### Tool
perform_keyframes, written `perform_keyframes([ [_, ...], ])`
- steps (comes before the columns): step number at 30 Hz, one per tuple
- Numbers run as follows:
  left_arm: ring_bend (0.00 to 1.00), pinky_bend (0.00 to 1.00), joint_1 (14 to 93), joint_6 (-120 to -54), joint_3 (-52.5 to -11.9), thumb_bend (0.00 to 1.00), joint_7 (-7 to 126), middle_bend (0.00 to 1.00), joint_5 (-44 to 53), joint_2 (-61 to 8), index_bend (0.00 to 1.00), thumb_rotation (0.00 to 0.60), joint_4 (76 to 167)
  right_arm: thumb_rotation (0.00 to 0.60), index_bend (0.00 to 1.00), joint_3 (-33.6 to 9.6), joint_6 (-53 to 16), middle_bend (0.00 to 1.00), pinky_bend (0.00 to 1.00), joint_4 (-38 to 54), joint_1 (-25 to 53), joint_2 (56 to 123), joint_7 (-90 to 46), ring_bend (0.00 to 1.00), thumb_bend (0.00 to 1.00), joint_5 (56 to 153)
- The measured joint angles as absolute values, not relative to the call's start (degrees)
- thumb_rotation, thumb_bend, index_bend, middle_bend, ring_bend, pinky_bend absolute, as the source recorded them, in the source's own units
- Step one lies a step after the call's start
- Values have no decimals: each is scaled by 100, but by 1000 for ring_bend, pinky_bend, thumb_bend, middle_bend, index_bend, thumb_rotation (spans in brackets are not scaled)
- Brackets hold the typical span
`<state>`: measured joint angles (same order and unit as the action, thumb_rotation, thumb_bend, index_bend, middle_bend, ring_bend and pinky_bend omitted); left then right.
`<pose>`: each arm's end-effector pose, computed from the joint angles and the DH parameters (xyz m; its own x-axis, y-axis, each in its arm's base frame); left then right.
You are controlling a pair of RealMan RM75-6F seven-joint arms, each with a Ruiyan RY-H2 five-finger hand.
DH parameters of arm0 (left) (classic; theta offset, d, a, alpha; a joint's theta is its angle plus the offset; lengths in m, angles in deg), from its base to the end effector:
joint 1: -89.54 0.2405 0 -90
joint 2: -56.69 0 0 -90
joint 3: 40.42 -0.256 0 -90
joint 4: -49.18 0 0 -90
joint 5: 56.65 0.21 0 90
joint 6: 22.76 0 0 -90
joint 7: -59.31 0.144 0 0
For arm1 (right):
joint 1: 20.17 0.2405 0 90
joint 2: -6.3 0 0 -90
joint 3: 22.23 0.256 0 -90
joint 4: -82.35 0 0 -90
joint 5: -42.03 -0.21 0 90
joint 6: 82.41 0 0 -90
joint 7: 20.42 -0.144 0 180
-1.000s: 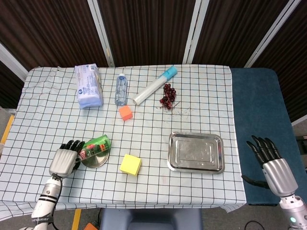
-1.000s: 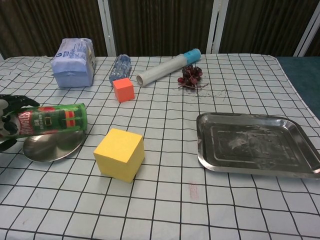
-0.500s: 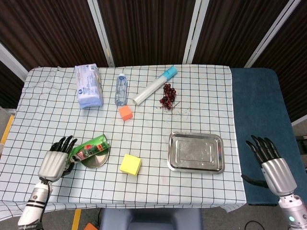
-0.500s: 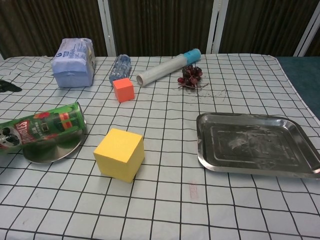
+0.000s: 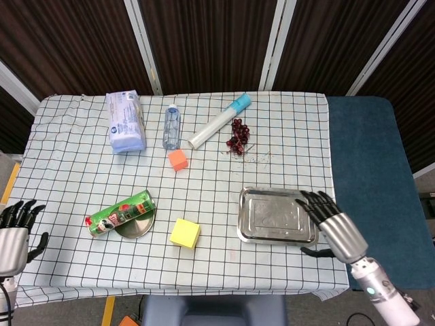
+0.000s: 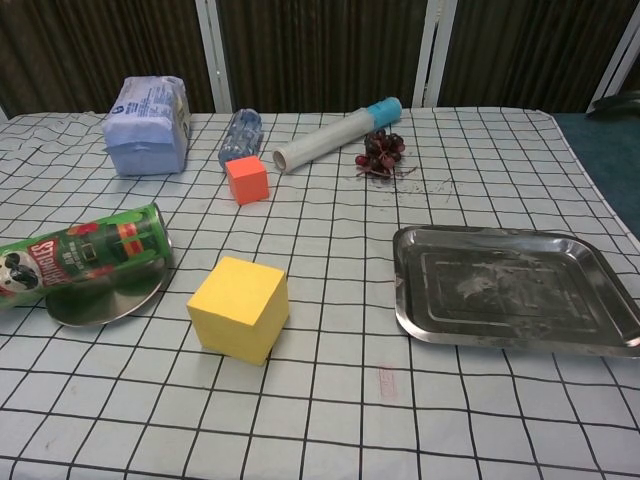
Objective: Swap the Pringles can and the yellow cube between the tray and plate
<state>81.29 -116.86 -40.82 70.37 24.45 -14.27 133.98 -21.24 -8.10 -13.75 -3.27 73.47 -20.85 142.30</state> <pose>-0.3208 0.1885 0.1501 0.5739 -0.1165 0.8106 0.8184 0.0465 -0.5728 -0.2299 -0.2168 0.0965 0.3771 -0.1475 0.9143 -0.8510 -0.4448 0.2792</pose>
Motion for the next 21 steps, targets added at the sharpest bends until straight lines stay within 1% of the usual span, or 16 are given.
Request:
perform_keyframes([
  [4,114,148,8239,-11702,-3964,405,7057,146,2350,-1355,217,600,13461,600,131,-1933,-2061,104,0,-1943,304,7496,-1610,39,53,13747],
  [8,114,148,8274,-11567,-3917,405,7131,145,2227,-1271,217,600,13570,600,138,-1677,-3005,109,0,-2289,929,7842,-988,42,52,12937],
  [13,113,147,8271,-11401,-3899,412,7205,145,2163,-1244,227,600,13600,600,152,-1361,-3513,125,0,-2448,1537,8436,-389,55,46,12200],
  [15,113,146,8259,-11306,-3890,412,7333,145,2133,-1245,229,600,13612,600,158,-1277,-3601,127,0,-2404,1679,8653,-291,56,44,12065],
  [21,114,145,8252,-11093,-3886,413,7369,146,2146,-1206,233,600,13684,600,176,-1037,-3834,137,0,-2081,2336,9559,322,65,37,11093],
])
